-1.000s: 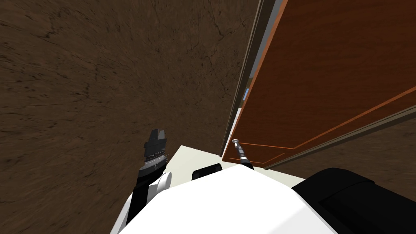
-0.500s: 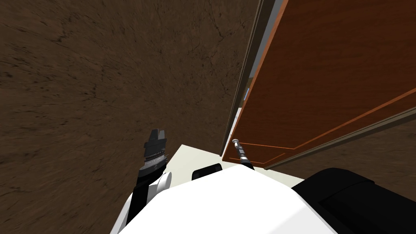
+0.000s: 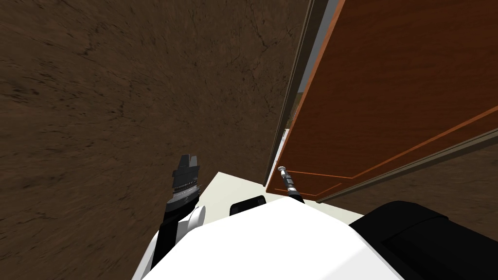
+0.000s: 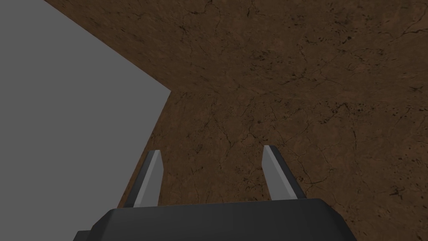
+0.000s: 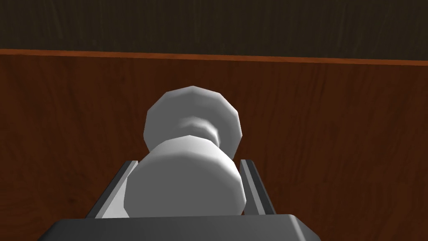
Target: Pull the door open
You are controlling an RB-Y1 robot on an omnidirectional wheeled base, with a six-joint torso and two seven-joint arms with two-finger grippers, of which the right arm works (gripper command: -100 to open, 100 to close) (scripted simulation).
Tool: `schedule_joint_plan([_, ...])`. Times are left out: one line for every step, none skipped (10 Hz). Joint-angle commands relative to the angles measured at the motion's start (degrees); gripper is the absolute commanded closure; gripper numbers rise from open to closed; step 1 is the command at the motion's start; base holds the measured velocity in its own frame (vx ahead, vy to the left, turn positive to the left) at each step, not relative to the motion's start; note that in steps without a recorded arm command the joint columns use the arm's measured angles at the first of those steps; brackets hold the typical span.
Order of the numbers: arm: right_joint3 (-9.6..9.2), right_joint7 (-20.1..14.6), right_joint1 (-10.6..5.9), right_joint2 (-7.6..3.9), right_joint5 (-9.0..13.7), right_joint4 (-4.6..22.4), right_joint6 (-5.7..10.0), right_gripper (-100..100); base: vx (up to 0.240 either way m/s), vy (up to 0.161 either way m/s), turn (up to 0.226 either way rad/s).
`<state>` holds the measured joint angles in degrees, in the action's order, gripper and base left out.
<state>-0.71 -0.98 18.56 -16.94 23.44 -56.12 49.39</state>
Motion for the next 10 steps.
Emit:
schedule_joint_plan([-0.27, -1.9, -0.15, 0.05, 0.2, 0.0, 0.24, 100, -0.025, -0.004, 0.015])
schedule_joint_plan([-0.51, -4.0, -0.17, -0.09, 0.6, 0.0, 0.29, 100, -0.026, -0.004, 0.032])
schedule_joint_plan([-0.51, -4.3, -0.17, -0.09, 0.6, 0.0, 0.29, 100, -0.023, -0.004, 0.018])
schedule_joint_plan([-0.76, -6.5, -0.20, -0.24, 1.0, 0.0, 0.35, 100, -0.023, -0.004, 0.020])
schedule_joint_plan([-1.00, -8.0, -0.23, -0.38, 1.3, 0.1, 0.41, 100, -0.037, 0.002, 0.051])
schedule_joint_plan([-1.00, -9.0, -0.23, -0.38, 1.3, 0.1, 0.41, 100, -0.032, 0.000, 0.018])
schedule_joint_plan([-1.24, -11.0, -0.26, -0.53, 1.7, 0.1, 0.47, 100, -0.035, -0.002, 0.025])
schedule_joint_plan([-1.24, -11.4, -0.26, -0.53, 1.7, 0.1, 0.47, 100, -0.027, -0.003, 0.016])
schedule_joint_plan([-1.49, -13.6, -0.28, -0.67, 2.1, 0.1, 0.53, 100, -0.026, -0.003, 0.026])
schedule_joint_plan([-1.49, -13.8, -0.28, -0.67, 2.1, 0.1, 0.53, 100, -0.023, -0.002, 0.015])
